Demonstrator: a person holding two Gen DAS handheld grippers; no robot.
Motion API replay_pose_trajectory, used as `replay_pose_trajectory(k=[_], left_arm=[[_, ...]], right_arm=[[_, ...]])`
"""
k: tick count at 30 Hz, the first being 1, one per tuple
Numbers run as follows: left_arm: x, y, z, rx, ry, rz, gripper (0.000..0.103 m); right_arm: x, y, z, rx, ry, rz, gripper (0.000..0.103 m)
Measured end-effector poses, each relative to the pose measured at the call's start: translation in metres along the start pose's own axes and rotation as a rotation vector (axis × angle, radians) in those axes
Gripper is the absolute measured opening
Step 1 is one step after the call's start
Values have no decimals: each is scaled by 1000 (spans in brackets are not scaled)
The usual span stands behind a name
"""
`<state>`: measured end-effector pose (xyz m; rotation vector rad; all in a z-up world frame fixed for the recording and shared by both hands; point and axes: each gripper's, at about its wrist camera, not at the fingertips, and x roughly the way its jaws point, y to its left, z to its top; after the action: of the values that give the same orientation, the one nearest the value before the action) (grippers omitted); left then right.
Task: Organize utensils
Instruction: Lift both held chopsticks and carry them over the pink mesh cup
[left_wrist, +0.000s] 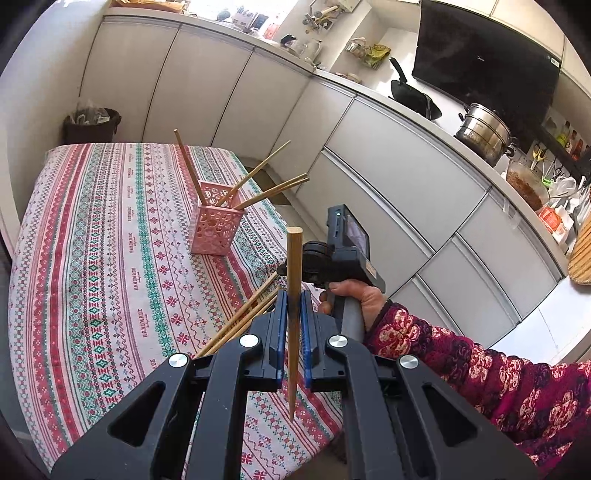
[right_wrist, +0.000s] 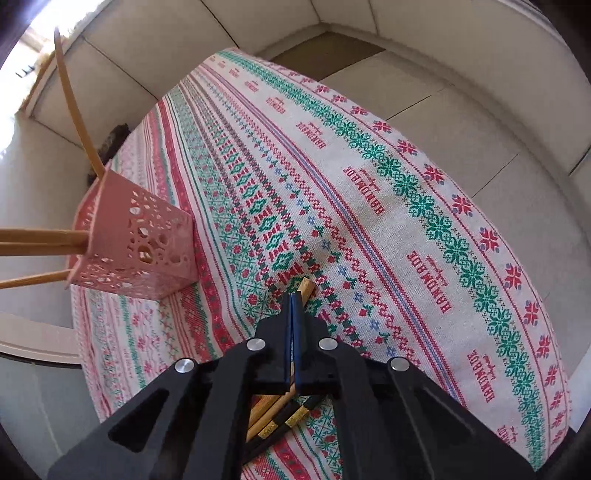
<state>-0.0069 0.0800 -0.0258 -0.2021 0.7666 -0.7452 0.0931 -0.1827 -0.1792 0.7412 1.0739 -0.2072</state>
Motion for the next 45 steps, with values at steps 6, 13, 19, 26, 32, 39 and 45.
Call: replay_pose_trajectory(k=[6, 13, 19, 26, 32, 39, 45], left_arm=[[0, -1, -1, -7, -4, 1, 6], [-11, 0, -1, 0, -32, -14, 6], [-17, 4, 0, -12, -48, -22, 7], [-22, 9, 1, -30, -61, -14, 7], [-26, 9, 2, -37, -80, -18, 7], [-29, -2, 1, -8, -104, -5, 7], [-40, -10, 3, 9, -149, 16, 7]], right_arm=[[-2, -20, -7, 124, 119, 20, 6], [13, 1, 4, 45, 83, -89, 24], [24, 38, -8, -69, 15, -248, 36], [19, 30, -26, 9, -73, -132, 8], [-23, 19, -37, 37, -175, 29, 8], [-91, 28, -61, -93, -336, 196, 8], [-165, 35, -85, -306, -577, 223, 8]])
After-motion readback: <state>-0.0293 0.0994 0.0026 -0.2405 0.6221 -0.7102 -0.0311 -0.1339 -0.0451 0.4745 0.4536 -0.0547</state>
